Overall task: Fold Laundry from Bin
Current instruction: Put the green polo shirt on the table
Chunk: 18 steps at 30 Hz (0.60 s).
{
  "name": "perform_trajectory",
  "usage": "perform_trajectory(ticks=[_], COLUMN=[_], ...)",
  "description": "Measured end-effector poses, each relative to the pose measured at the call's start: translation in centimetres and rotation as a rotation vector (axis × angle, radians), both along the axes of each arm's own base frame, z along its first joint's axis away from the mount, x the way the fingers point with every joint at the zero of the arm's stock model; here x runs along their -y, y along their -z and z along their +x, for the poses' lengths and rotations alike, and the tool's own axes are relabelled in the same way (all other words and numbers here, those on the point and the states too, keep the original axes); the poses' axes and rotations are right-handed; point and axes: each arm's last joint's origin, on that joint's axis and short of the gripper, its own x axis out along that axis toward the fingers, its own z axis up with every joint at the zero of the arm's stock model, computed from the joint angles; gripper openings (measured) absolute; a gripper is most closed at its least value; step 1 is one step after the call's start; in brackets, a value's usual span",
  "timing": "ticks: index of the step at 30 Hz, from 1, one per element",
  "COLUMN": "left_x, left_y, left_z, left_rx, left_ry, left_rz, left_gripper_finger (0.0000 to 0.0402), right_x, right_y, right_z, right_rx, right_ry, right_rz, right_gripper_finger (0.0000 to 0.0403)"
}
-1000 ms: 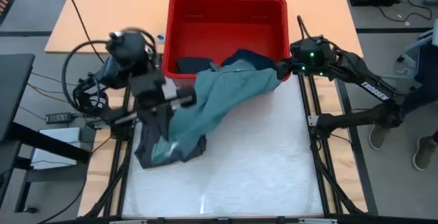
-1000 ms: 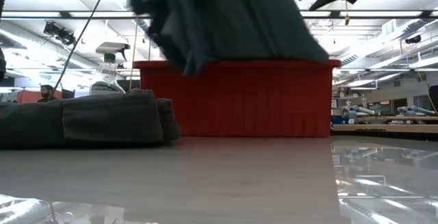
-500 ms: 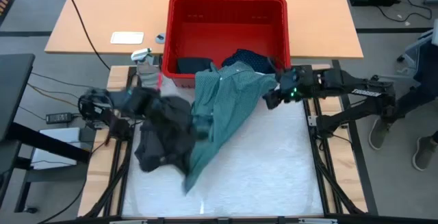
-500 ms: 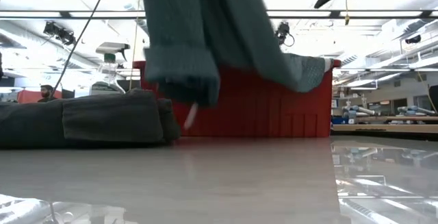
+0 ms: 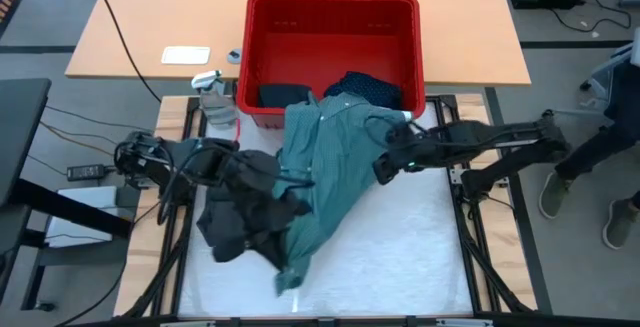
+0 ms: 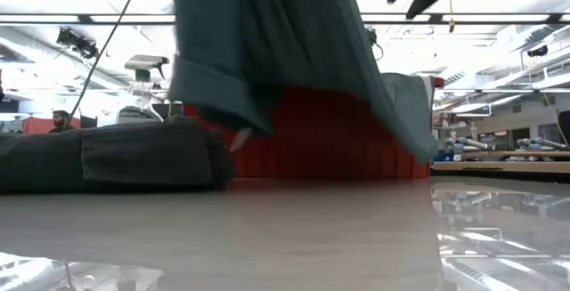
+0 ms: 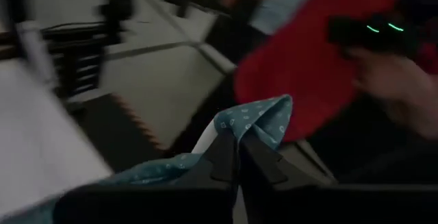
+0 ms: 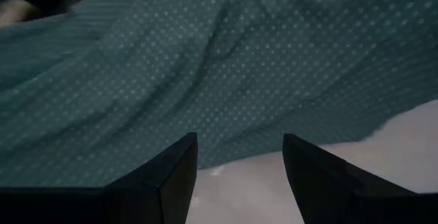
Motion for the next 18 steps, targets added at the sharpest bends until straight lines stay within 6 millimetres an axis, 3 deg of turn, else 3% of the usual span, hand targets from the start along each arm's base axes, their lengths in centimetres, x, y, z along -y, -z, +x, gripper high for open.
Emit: perform_trajectory(ticks=[6,12,18], left_x=[-1.1,-1.2,-1.6], left_y=[1.3,4.1,4.8], left_z=[-0.2,-3.4,-5.2], left_rx=[-0.173,-0.486,-0.554], left_ry=[-0.262,-0.482,-0.749], left_rz=[0.118,0.467,0.691], left_gripper_finger=[0.0039,0.0086,0.0138], right_x=[0.1,-0.6,-0.4], right_y=[3.8,6.9,10.4], right_z=[3.7,6.9,10.2], right_rx=[-0.139,-0.145,-0.183], right_ry=[0.093,0.144,0.077], right_rz=[-0.168,-0.240,-0.274], right_gripper_finger=[0.0222,0.0221,0.0221])
